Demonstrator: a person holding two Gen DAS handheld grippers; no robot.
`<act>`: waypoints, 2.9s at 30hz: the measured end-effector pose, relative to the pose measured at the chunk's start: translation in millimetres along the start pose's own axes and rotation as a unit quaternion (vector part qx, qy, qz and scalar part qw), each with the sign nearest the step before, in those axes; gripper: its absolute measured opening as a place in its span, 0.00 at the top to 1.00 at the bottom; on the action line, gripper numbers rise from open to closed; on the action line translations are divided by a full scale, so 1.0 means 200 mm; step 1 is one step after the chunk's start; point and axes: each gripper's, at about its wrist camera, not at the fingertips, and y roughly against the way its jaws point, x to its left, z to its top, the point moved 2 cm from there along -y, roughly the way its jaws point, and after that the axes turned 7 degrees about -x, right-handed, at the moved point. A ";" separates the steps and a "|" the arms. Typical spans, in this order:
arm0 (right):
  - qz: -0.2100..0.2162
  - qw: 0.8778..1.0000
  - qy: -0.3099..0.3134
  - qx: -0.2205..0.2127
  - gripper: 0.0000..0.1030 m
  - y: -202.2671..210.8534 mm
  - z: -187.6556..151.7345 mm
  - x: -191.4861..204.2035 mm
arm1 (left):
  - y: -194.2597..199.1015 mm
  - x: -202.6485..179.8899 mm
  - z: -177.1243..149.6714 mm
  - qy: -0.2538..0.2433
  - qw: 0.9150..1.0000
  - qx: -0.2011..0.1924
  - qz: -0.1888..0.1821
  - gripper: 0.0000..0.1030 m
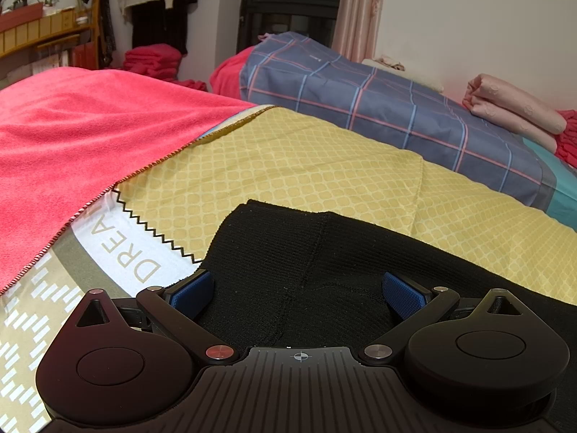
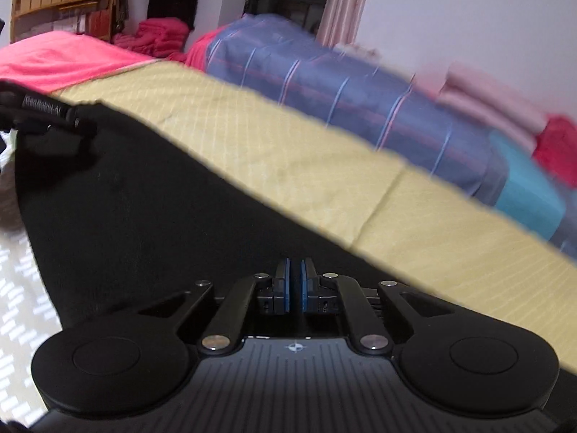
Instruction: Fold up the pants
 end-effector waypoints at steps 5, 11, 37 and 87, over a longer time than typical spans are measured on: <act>-0.032 0.999 -0.026 -0.031 0.86 -0.05 0.06 -0.06 | 0.00 0.00 0.00 0.000 1.000 0.000 -0.001 0.00; -0.038 0.998 -0.052 -0.011 0.54 0.08 0.01 -0.15 | 0.00 0.00 0.00 0.000 1.000 0.000 0.000 0.00; -0.094 0.781 -0.617 -0.026 0.35 0.90 -0.83 -1.32 | 0.00 -0.02 -0.01 -0.007 1.000 0.002 0.005 0.00; -0.176 0.749 -0.633 -0.085 0.26 0.90 -0.96 -1.56 | 0.04 0.02 0.02 0.011 1.000 0.000 0.003 0.00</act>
